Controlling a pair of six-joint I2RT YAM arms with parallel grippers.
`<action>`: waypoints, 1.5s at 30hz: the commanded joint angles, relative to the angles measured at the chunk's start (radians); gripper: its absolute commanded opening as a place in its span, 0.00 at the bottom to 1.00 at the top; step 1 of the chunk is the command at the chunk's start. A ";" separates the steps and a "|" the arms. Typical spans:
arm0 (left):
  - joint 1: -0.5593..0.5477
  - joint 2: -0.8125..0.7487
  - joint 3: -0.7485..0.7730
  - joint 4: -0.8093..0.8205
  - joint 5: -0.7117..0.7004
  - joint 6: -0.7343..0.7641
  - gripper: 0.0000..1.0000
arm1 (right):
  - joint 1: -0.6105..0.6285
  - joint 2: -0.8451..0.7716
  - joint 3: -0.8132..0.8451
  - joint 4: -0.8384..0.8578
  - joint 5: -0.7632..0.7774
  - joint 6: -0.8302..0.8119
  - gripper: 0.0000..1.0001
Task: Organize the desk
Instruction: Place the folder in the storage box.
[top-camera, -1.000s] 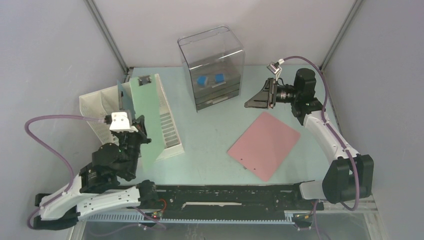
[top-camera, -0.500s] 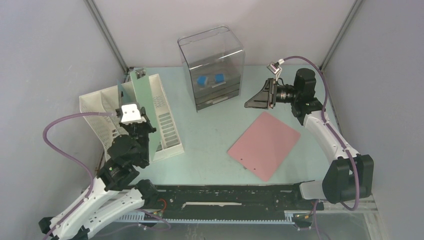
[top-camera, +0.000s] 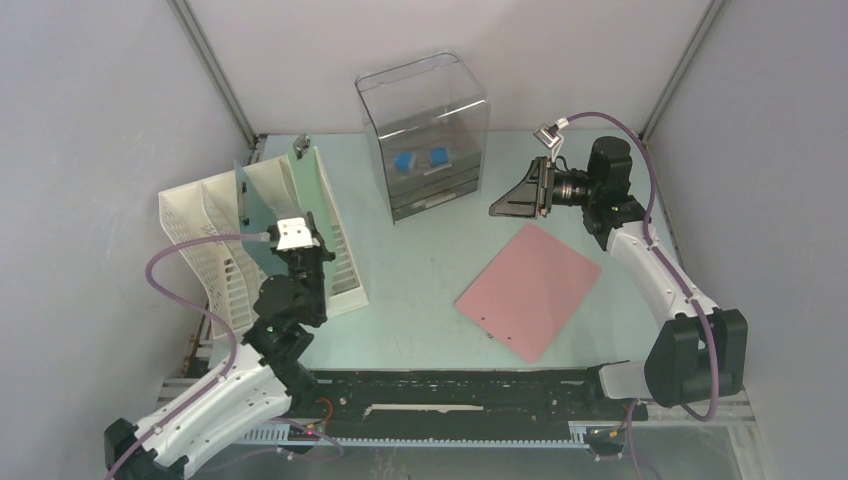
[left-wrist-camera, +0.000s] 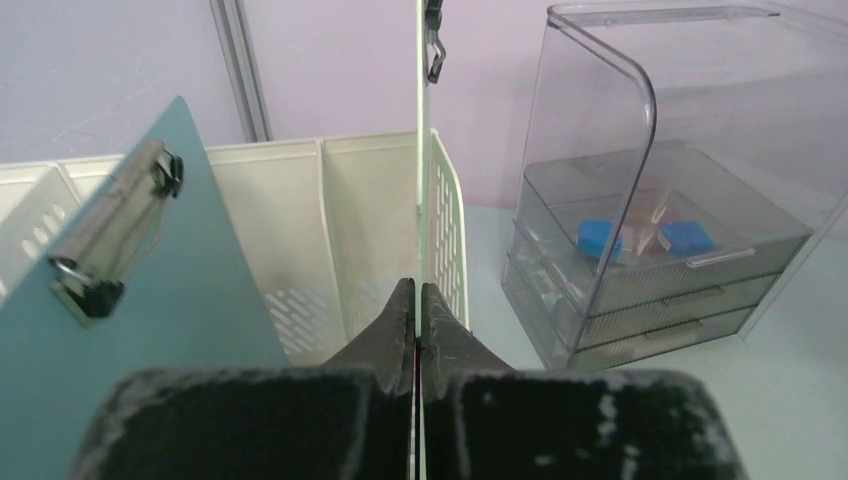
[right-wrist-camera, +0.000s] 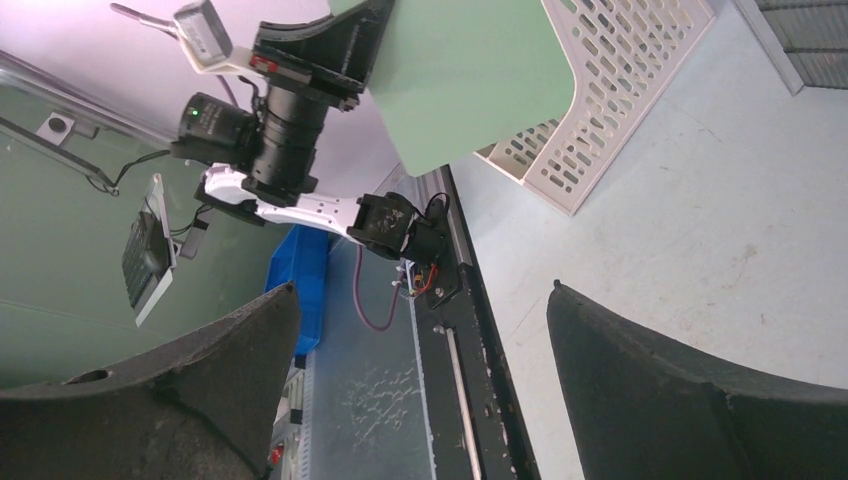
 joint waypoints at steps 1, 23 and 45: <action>0.021 0.044 -0.080 0.315 -0.005 0.061 0.00 | -0.002 -0.016 0.006 0.006 -0.018 -0.014 1.00; 0.101 0.026 0.197 -0.487 0.126 -0.459 0.99 | -0.005 -0.004 0.006 0.007 -0.022 -0.014 1.00; 0.374 0.327 0.638 -0.962 0.448 -0.674 0.58 | -0.017 -0.012 0.006 0.010 -0.033 -0.005 1.00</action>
